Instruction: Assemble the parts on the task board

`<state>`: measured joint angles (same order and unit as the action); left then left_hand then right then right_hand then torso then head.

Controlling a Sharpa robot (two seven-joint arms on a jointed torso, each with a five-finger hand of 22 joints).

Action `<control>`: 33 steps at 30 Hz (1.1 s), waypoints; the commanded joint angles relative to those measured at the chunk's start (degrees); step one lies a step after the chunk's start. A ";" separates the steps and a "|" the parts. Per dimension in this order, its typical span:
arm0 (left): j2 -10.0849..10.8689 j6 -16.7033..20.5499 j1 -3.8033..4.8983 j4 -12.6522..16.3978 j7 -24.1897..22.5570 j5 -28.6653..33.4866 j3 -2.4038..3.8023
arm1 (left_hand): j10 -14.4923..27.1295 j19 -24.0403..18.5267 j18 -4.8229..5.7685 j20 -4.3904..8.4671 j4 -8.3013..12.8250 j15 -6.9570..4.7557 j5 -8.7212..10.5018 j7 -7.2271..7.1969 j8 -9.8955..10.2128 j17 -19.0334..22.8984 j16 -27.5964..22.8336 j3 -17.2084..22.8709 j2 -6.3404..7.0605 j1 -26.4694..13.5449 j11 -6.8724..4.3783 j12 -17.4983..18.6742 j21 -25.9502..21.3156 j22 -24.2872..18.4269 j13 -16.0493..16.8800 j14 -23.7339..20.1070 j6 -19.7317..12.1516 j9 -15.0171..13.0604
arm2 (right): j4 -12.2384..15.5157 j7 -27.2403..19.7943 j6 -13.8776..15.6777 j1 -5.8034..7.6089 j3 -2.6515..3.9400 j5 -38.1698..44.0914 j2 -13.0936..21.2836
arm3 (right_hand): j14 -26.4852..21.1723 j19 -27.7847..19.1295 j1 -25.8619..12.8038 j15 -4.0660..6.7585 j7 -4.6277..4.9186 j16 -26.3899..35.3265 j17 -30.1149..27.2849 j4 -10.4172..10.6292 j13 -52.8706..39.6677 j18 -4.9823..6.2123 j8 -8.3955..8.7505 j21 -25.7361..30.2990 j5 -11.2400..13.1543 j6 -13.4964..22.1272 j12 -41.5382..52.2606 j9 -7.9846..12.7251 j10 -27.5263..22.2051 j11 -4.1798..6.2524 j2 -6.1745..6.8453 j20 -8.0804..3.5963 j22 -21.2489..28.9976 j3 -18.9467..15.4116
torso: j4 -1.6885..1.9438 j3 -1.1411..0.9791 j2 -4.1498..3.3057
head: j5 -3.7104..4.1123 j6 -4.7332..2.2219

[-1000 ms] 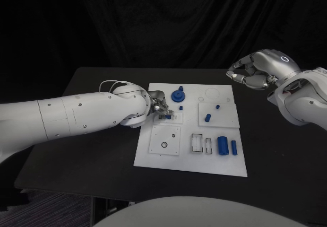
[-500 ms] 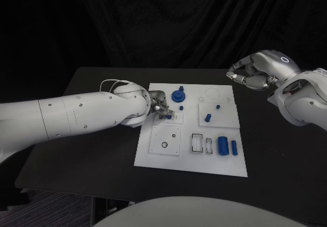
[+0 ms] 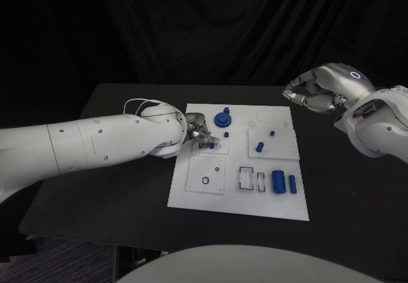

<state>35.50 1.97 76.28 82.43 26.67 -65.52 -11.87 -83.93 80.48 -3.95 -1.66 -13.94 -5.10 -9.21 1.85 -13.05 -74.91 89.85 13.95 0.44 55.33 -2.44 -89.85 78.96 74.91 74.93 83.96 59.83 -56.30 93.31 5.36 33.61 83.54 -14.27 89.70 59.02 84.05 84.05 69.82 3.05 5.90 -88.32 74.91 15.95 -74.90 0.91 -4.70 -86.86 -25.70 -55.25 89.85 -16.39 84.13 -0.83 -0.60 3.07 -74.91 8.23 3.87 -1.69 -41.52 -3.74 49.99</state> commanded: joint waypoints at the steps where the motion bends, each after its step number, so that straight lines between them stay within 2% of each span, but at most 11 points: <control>1: 0.03 -2.10 -0.56 -0.02 0.19 -0.04 -0.31 | -6.07 -0.06 0.15 -0.27 -1.22 0.55 0.82 0.33 0.39 -15.09 0.15 -1.79 -0.21 -1.00 0.53 -0.15 -0.40 3.54 15.07 6.04 0.16 -0.01 | -0.01 1.13 -0.31 -0.14 0.04 0.15 0.07 | 4.94 4.22 0.27 -0.35 0.11 0.30 10.15 0.04 -15.10 0.09 0.23 0.21 0.02 -0.39 0.15 0.10 5.87 -0.29 0.13 0.48 -13.77 0.34 | 0.02 -0.02 -0.01 | 0.04 0.01; 9: 0.04 -1.78 -0.59 -0.10 -0.28 -0.04 -0.31 | -6.07 -0.02 0.15 -0.28 -2.50 0.55 1.46 0.30 0.53 -15.09 0.15 -3.48 -0.81 -1.75 0.53 -0.15 -0.47 3.67 15.07 6.04 0.46 -0.15 | -0.05 1.24 -0.50 -0.16 0.04 0.15 0.06 | 4.93 4.22 0.28 -0.35 0.10 0.32 10.10 0.04 -15.10 0.09 0.23 0.22 0.06 -0.40 0.15 0.10 5.87 -0.30 0.13 0.48 -13.77 0.35 | 0.03 -0.02 -0.03 | 0.01 0.01; 16: 0.05 -1.22 -0.62 -0.13 -0.97 -0.04 -0.31 | -6.07 0.15 0.20 -0.26 -2.70 0.52 1.90 0.21 0.48 -15.09 0.15 -4.67 -1.28 -2.51 0.47 -0.15 -0.36 3.91 15.07 6.04 0.85 -0.31 | -0.04 1.34 -0.60 -0.17 0.04 0.15 0.11 | 4.94 4.21 0.31 -0.35 0.09 0.30 10.15 0.04 -15.10 0.09 0.23 0.22 0.01 -0.42 0.15 0.10 5.87 -0.29 0.08 0.48 -13.77 0.41 | 0.03 -0.03 0.02 | -0.08 0.01; 20: 0.36 0.82 -0.62 0.05 -2.11 -0.04 -0.31 | -6.07 0.40 0.27 -0.22 -2.69 0.46 2.51 0.11 0.37 -15.09 0.15 -5.87 -1.64 -3.10 0.40 -0.15 -0.15 4.22 15.07 6.04 1.21 -0.53 | -0.01 1.34 -0.53 -0.18 0.04 0.15 0.20 | 4.93 4.20 0.33 -0.34 0.09 0.31 10.12 0.04 -15.10 0.10 0.24 0.24 -0.06 -0.42 0.15 0.11 5.87 -0.28 0.04 0.48 -13.76 0.47 | 0.03 -0.04 0.00 | -0.11 0.01; 23: 0.99 4.30 -0.63 0.60 -4.07 -0.06 -0.30 | -6.07 0.67 0.34 -0.11 -2.53 0.31 2.51 -0.17 -0.28 -15.09 0.15 -6.66 -1.86 -2.71 0.20 -0.15 0.09 4.54 15.07 6.04 1.86 -1.14 | 0.05 1.33 -0.46 -0.18 0.04 0.15 0.34 | 4.93 4.20 0.33 -0.34 0.09 0.31 10.12 0.04 -15.10 0.10 0.24 0.24 -0.06 -0.42 0.15 0.11 5.87 -0.28 0.04 0.48 -13.76 0.47 | 0.02 -0.02 -0.02 | -0.08 0.01; 24: 1.33 5.96 -0.62 0.93 -4.89 -0.35 -0.30 | -6.07 0.77 0.37 -0.04 -2.47 0.24 2.22 -0.27 -0.53 -15.09 0.15 -6.98 -1.88 -2.33 0.11 -0.15 0.17 4.66 15.07 6.04 1.95 -1.43 | 0.08 1.33 -0.44 -0.18 0.04 0.15 0.42 | 4.93 4.20 0.33 -0.34 0.09 0.31 10.12 0.04 -15.10 0.10 0.24 0.24 -0.06 -0.42 0.15 0.11 5.87 -0.28 0.04 0.48 -13.76 0.47 | 0.02 0.00 -0.02 | -0.05 0.01; 25: 1.69 7.23 -0.62 1.27 -5.56 -0.82 -0.30 | -6.07 1.10 0.45 0.17 -1.95 0.02 1.03 -0.54 -1.40 -15.09 0.15 -7.45 -1.80 -0.55 -0.14 -0.15 0.46 5.03 15.07 6.04 2.05 -2.49 | 0.11 1.34 -0.42 -0.18 0.04 0.15 0.48 | 4.92 4.22 0.32 -0.34 0.09 0.33 10.07 0.05 -15.10 0.09 0.24 0.22 -0.09 -0.43 0.15 0.12 5.87 -0.28 0.03 0.48 -13.77 0.49 | 0.02 0.01 -0.03 | 0.01 0.01; 29: 3.32 12.33 -0.56 3.00 -8.06 -2.87 -0.29 | -6.07 1.57 0.60 0.42 -2.01 -0.18 0.07 -0.73 -3.00 -15.09 0.15 -8.49 -1.80 1.82 -0.33 -0.15 0.86 5.61 15.07 6.04 0.98 -4.71 | 0.23 1.39 -0.38 -0.18 0.04 0.15 0.80 | 4.94 4.20 0.30 -0.34 0.10 0.30 10.16 0.08 -15.10 0.10 0.25 0.24 -0.11 -0.43 0.15 0.12 5.87 -0.28 0.01 0.48 -13.76 0.50 | 0.03 0.01 -0.05 | 0.11 0.01; 30: 3.86 13.50 -0.46 3.57 -8.63 -3.26 -0.29 | -6.07 1.81 0.66 0.55 -1.25 -0.33 -1.39 -0.99 -3.94 -15.09 0.15 -8.50 -1.66 3.66 -0.51 -0.15 1.08 5.88 15.07 6.04 1.04 -5.70 | 0.26 1.42 -0.38 -0.18 0.04 0.15 0.89 | 4.94 4.23 0.25 -0.34 0.11 0.30 10.15 0.13 -15.10 0.09 0.26 0.20 -0.14 -0.43 0.15 0.13 5.87 -0.29 -0.02 0.48 -13.78 0.52 | 0.05 0.00 -0.04 | 0.17 0.01; 32: 4.76 15.18 -0.10 4.41 -9.36 -3.76 -0.29 | -6.07 2.47 0.89 0.82 -1.49 -0.64 -2.75 -1.27 -6.00 -15.09 0.15 -9.43 -1.56 5.54 -0.83 -0.15 1.74 6.63 15.07 6.04 0.53 -8.16 | 0.27 1.52 -0.42 -0.18 0.04 0.15 1.01 | 4.94 4.22 0.22 -0.34 0.11 0.30 10.14 0.17 -15.10 0.09 0.26 0.21 -0.16 -0.43 0.15 0.13 5.87 -0.29 -0.04 0.48 -13.77 0.54 | 0.04 -0.03 -0.01 | 0.10 0.01; 33: 5.33 16.16 0.39 4.82 -9.81 -4.03 -0.29 | -6.07 2.61 0.93 0.91 -1.48 -0.73 -3.39 -1.39 -6.66 -15.09 0.15 -9.72 -1.57 6.47 -0.95 -0.15 1.85 6.80 15.07 6.04 0.31 -8.98 | 0.28 1.58 -0.44 -0.18 0.04 0.15 1.07 | 4.94 4.21 0.14 -0.34 0.12 0.29 10.17 0.25 -15.10 0.10 0.28 0.23 -0.19 -0.43 0.15 0.14 5.87 -0.29 -0.08 0.48 -13.77 0.56 | 0.02 -0.08 0.00 | 0.16 0.01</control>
<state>40.61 11.86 76.13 86.81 20.96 -67.43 -12.25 -84.01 82.86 -3.94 -0.74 -15.36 -5.43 -12.20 0.29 -19.29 -74.91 89.85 4.49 -1.12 61.27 -2.98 -89.85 80.66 74.91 74.93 84.05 60.50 -64.75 93.43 5.65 33.19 83.49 -14.27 89.70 59.98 84.05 84.05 69.82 3.05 5.90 -88.32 74.91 16.11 -74.93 0.91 -4.70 -86.86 -25.70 -55.25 89.85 -16.33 84.13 -0.83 -0.61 3.07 -74.90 8.40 3.90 -1.71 -41.54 -3.64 49.99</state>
